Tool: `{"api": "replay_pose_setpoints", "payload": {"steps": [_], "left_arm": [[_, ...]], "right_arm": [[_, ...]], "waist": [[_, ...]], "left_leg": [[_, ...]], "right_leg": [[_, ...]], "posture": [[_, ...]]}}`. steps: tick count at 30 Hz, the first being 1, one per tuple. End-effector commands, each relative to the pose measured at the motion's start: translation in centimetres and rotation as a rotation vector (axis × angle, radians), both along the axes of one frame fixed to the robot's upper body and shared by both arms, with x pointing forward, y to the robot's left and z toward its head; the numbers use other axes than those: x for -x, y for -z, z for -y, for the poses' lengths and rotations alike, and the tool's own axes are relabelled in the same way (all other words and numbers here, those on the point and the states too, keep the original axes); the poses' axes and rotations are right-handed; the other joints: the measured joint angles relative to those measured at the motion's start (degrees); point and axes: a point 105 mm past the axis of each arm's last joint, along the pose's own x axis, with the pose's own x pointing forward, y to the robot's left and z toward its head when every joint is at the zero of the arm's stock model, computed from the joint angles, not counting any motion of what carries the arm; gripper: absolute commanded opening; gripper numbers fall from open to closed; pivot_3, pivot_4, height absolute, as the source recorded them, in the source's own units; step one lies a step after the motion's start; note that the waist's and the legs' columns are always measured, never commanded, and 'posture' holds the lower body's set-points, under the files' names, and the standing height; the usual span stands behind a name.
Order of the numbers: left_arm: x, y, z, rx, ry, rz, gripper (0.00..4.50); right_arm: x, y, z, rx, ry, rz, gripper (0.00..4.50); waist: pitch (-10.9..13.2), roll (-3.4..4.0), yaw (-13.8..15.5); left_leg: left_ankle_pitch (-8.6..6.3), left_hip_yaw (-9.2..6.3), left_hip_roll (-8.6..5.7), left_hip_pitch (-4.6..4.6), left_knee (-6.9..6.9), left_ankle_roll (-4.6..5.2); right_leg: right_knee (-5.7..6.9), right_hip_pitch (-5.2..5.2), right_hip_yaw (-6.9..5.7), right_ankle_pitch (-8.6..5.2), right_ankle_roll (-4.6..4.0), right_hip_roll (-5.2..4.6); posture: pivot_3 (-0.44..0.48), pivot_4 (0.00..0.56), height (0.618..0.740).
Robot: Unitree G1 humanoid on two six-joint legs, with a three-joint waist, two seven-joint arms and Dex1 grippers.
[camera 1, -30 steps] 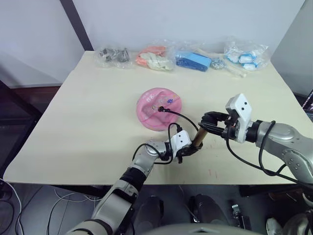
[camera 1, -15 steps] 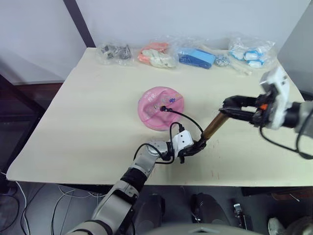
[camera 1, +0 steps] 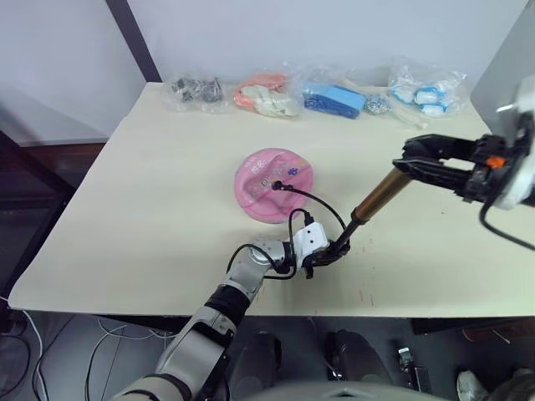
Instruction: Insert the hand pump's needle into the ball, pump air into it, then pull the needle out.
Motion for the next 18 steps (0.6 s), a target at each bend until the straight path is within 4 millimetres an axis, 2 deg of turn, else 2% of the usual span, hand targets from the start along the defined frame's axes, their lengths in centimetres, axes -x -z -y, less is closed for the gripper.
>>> {"api": "replay_pose_setpoints", "payload": {"steps": [1,8,14,18], "left_arm": [[1.1,2.4,-1.0,-0.068,0.003,-0.073,1.1],[1.2,2.4,-1.1,-0.07,0.0,-0.072,1.1],[1.2,2.3,-0.7,-0.066,0.009,-0.071,1.1],[1.2,2.3,-0.6,-0.064,0.012,-0.071,1.1]], "right_arm": [[-0.6,4.4,-0.8,0.056,0.013,-0.111,1.7],[-0.9,9.0,-2.0,0.038,0.001,-0.186,1.7],[-0.7,14.5,-2.5,0.087,0.004,-0.288,1.7],[-0.7,14.6,-2.9,0.093,-0.004,-0.278,1.7]], "waist": [[0.0,-0.06,-0.1],[-0.2,-0.18,-0.1],[-0.3,-0.32,-0.1],[-0.5,-0.38,-0.1]], "left_leg": [[0.0,0.0,0.04,0.24,-0.01,0.0],[0.0,-0.05,0.12,0.46,-0.05,0.0],[0.0,-0.08,0.12,0.49,-0.07,0.0],[0.0,-0.16,0.12,0.54,-0.08,0.0]], "right_leg": [[0.0,0.17,0.0,-0.06,-0.02,0.02],[0.01,0.36,0.01,-0.08,-0.04,0.11],[0.01,0.36,0.01,-0.08,-0.05,0.11],[0.01,0.42,-0.01,-0.09,-0.07,0.11]], "posture": [[0.0,0.15,0.74],[0.0,0.15,0.74],[0.0,0.15,0.74],[0.0,0.15,0.74]]}}
